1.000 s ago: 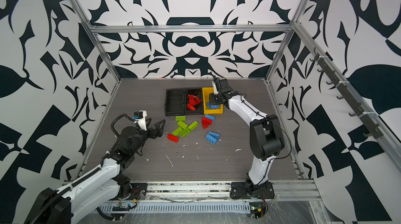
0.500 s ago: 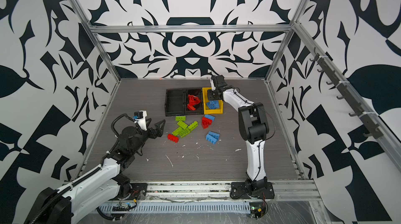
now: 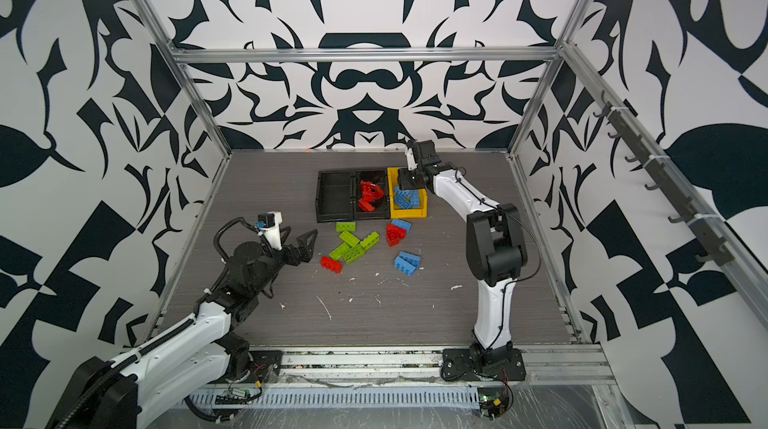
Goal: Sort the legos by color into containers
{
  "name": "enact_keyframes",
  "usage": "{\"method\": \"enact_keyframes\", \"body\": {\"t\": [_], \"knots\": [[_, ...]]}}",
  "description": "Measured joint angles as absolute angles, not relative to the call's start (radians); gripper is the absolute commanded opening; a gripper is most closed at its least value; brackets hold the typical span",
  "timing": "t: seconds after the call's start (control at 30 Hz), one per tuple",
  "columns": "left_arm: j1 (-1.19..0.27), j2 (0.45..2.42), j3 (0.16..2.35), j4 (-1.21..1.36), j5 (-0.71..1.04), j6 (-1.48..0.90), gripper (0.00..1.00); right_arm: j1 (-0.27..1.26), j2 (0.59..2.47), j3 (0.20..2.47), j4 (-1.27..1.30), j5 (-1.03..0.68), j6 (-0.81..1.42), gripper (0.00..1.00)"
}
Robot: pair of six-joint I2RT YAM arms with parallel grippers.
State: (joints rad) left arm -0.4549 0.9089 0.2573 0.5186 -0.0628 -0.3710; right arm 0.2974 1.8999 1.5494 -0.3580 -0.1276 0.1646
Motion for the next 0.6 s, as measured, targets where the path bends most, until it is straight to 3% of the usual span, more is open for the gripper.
{"method": "enact_keyframes", "body": {"t": [0.27,0.6], "knots": [[-0.455,0.909,0.257,0.519,-0.062,-0.373,1.00,0.347,1.588,1.265,-0.357,-0.139,0.186,0.57],[-0.455,0.909,0.257,0.519,-0.062,-0.374,1.00,0.542,1.414,1.078,-0.479,-0.083,0.232,0.58]]}}
